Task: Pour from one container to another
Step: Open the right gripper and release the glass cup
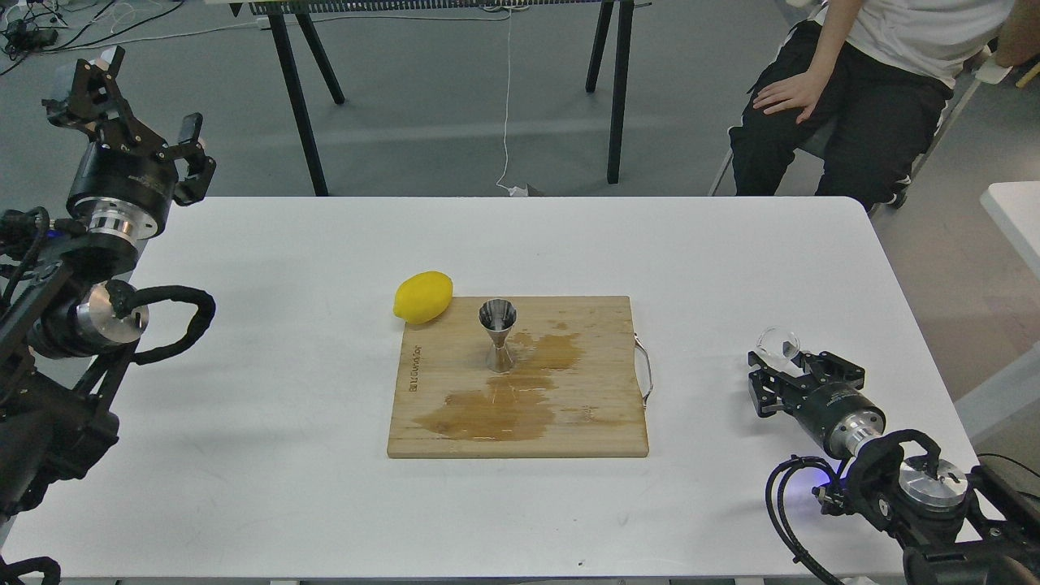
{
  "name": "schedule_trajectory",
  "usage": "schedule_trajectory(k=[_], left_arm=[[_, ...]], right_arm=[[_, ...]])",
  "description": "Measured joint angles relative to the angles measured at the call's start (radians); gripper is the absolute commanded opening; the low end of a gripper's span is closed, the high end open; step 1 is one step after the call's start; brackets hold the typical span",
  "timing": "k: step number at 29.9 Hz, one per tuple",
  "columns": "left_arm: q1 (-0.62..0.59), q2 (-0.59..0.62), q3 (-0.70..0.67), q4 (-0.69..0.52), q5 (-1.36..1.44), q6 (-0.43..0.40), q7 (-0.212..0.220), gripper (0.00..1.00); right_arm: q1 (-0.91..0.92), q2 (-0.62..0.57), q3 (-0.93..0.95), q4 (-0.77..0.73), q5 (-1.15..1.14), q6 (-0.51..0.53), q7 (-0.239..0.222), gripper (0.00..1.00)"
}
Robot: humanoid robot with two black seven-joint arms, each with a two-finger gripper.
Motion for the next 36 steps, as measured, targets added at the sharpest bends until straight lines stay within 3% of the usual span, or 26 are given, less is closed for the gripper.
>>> schedule_trajectory(k=[3,9,20,21,24,29,36], left_arm=[[0.000,0.000,0.000,0.000,0.000,0.000,0.000,1.00],[0.001,0.000,0.000,0.000,0.000,0.000,0.000,1.00],[0.002,0.002,0.000,0.000,0.000,0.000,0.000,1.00],[0.002,0.002,0.000,0.000,0.000,0.000,0.000,1.00],[0.002,0.002,0.000,0.000,0.000,0.000,0.000,1.00],[0.002,0.002,0.000,-0.001,0.000,0.000,0.000,1.00],[0.002,0.003,0.000,-0.001,0.000,0.000,0.000,1.00]], right_arm=[[0.000,0.000,-0.003,-0.002,-0.001,0.041,-0.002,0.38],[0.018,0.001,-0.007,-0.034,-0.002,0.033,-0.003,0.54],[0.026,0.002,-0.011,-0.064,-0.002,0.029,-0.002,0.66],[0.026,0.002,-0.011,-0.064,-0.002,0.029,-0.001,0.64],[0.024,0.002,-0.010,-0.068,-0.001,0.037,-0.001,0.43],[0.019,0.002,-0.014,-0.071,0.000,0.074,-0.003,0.41],[0.024,0.005,-0.015,-0.077,-0.001,0.056,-0.003,0.61]])
